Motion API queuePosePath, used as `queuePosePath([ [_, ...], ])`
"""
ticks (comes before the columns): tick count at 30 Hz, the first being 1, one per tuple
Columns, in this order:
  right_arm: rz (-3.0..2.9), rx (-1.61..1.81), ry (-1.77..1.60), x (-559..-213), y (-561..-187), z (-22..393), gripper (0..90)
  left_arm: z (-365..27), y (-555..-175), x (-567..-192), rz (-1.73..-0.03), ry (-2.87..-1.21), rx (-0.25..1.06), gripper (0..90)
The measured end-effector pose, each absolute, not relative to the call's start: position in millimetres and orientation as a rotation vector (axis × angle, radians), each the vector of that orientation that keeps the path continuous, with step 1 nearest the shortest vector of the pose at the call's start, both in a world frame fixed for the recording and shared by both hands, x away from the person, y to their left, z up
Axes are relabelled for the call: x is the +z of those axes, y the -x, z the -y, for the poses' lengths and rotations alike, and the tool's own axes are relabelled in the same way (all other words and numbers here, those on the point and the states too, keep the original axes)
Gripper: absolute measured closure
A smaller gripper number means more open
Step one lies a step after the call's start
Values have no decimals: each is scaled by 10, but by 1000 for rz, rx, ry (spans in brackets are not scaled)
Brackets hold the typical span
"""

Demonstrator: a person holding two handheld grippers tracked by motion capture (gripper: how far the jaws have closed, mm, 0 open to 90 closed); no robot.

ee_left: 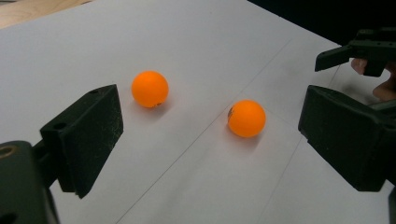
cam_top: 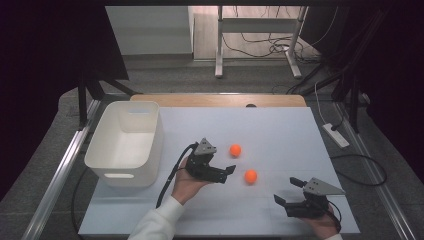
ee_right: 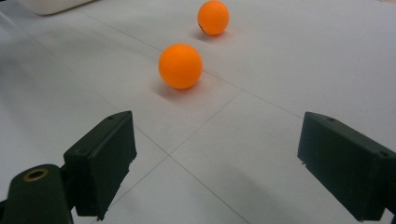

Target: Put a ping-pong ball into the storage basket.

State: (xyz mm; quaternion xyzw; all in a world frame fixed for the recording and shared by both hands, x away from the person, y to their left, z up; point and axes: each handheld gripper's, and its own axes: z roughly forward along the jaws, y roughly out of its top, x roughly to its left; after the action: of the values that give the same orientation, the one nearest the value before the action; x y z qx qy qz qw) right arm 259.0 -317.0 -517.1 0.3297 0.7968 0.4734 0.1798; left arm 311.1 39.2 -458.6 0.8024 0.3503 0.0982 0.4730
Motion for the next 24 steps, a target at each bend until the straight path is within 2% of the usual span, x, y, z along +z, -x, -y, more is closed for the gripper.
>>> queuePosePath([
  [24, -2237, 1346, -929, -5163, -2586, 3172, 119, -256, -3305, -4633, -860, -1989, 244, 78],
])
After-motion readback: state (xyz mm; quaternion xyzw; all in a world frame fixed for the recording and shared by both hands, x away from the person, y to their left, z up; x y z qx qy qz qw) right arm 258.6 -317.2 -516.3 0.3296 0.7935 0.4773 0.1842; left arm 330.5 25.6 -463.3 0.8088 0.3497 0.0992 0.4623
